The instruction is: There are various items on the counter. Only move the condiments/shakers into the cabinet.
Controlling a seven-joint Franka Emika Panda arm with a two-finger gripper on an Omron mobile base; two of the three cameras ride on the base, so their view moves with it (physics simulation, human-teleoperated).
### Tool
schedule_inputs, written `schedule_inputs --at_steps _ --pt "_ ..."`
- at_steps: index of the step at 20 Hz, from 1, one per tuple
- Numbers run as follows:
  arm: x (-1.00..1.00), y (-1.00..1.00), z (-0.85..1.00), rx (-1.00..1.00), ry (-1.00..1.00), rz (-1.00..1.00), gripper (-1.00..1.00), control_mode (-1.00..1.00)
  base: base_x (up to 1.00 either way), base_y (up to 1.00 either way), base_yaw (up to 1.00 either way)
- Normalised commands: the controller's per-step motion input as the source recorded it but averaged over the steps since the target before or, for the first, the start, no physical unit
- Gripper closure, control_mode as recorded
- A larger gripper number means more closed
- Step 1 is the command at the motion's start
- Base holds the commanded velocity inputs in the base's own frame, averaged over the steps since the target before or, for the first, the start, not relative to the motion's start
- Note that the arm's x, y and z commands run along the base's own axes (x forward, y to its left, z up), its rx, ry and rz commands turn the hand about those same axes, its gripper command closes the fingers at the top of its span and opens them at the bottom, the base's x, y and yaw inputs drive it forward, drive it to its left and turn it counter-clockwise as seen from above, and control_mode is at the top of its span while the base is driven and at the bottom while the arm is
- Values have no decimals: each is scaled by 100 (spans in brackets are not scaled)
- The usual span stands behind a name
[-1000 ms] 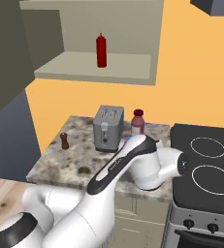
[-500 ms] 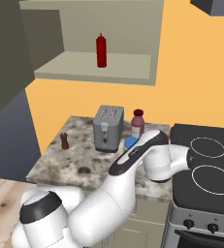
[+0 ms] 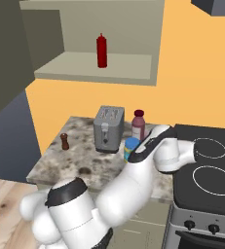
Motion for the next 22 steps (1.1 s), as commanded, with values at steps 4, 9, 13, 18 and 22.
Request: schedule_inputs --at_steps 4,9,13,18,22 --pt "41 0 -21 0 0 3 -100 -100 0 0 0" --pt "46 0 -28 0 0 2 -100 -100 0 0 0" --pt "46 0 -26 0 0 2 -100 -100 0 0 0" --pt "23 0 -23 0 0 2 -100 -100 0 0 0" --pt "0 0 -10 0 1 3 -100 -100 0 0 0"
